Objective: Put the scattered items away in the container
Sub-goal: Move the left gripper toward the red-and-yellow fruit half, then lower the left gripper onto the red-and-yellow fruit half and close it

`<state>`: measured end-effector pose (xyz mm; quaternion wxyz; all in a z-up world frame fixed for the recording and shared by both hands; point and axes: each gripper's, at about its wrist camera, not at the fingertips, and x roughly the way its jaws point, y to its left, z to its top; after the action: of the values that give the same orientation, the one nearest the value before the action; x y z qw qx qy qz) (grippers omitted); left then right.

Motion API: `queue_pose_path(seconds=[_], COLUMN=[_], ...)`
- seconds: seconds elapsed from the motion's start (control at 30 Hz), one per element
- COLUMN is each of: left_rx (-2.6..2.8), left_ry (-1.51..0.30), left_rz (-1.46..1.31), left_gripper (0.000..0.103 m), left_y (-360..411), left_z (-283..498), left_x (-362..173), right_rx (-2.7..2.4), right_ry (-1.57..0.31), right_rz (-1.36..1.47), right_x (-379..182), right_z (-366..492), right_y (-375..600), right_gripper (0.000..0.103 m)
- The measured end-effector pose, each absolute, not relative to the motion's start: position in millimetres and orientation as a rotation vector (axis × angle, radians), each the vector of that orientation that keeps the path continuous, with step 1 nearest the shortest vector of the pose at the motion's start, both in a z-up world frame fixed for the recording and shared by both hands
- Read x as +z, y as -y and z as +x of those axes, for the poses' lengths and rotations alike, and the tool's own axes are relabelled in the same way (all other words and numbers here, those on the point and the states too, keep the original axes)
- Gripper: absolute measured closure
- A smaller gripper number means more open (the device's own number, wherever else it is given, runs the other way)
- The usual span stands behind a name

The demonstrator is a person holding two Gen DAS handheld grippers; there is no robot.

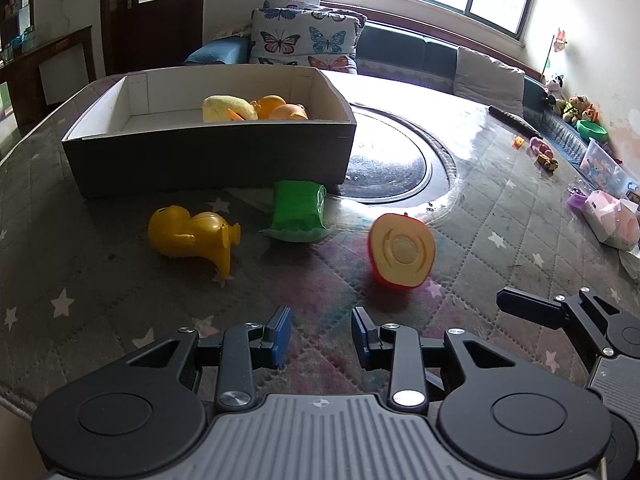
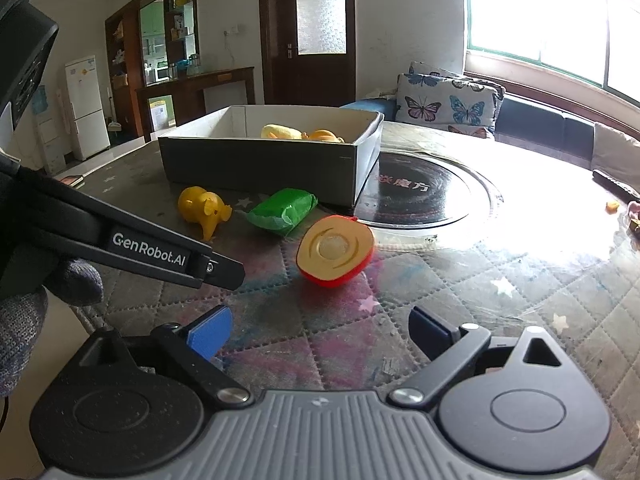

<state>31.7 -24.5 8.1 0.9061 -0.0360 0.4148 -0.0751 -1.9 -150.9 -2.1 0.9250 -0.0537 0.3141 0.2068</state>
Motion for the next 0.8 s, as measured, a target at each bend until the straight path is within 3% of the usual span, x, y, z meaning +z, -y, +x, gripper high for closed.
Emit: queue_pose_path(seconds=[0.8], left_rx=[-0.156], left_ry=[-0.872], left_rz=[-0.045], left_gripper=[0.068], left_y=[30.5], left_z=[38.4], left_x=[3.9], right_rx=[0.422], right_ry=[-0.643], right_rz=[-0.114], right_x=[-5.7], right_z=[5.9], right_y=[150.8], right_gripper=[0.006])
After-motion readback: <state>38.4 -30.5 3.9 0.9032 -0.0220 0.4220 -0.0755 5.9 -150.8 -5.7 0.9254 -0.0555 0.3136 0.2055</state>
